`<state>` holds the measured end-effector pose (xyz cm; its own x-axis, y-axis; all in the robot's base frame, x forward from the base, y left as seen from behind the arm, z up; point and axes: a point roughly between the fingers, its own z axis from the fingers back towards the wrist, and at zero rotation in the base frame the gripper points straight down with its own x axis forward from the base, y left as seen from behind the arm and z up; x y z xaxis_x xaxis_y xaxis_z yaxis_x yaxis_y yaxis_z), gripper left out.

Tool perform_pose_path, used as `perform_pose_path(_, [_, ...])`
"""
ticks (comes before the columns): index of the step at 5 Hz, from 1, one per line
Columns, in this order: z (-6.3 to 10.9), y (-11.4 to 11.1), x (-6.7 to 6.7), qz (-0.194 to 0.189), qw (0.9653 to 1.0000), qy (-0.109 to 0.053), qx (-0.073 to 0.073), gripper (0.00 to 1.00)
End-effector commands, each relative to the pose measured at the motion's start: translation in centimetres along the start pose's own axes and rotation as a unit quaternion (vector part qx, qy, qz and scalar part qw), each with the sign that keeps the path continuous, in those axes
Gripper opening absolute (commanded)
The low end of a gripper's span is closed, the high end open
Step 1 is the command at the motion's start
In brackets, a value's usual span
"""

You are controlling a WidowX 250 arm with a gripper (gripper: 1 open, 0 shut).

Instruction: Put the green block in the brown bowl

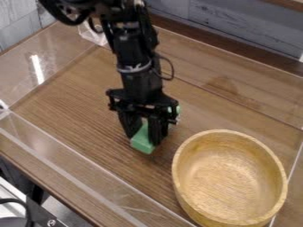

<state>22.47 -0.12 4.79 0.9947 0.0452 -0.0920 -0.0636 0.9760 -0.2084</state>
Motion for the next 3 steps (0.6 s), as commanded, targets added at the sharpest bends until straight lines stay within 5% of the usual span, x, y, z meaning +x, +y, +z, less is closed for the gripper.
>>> perform_pose_path(1, [2.9,-1.0,0.3,-0.008,0.9996,-0.025,0.005,0.00])
perform_pose_path(3, [5.3,-5.2,-1.3,-0.022,0.9994,-0.026,0.004,0.00])
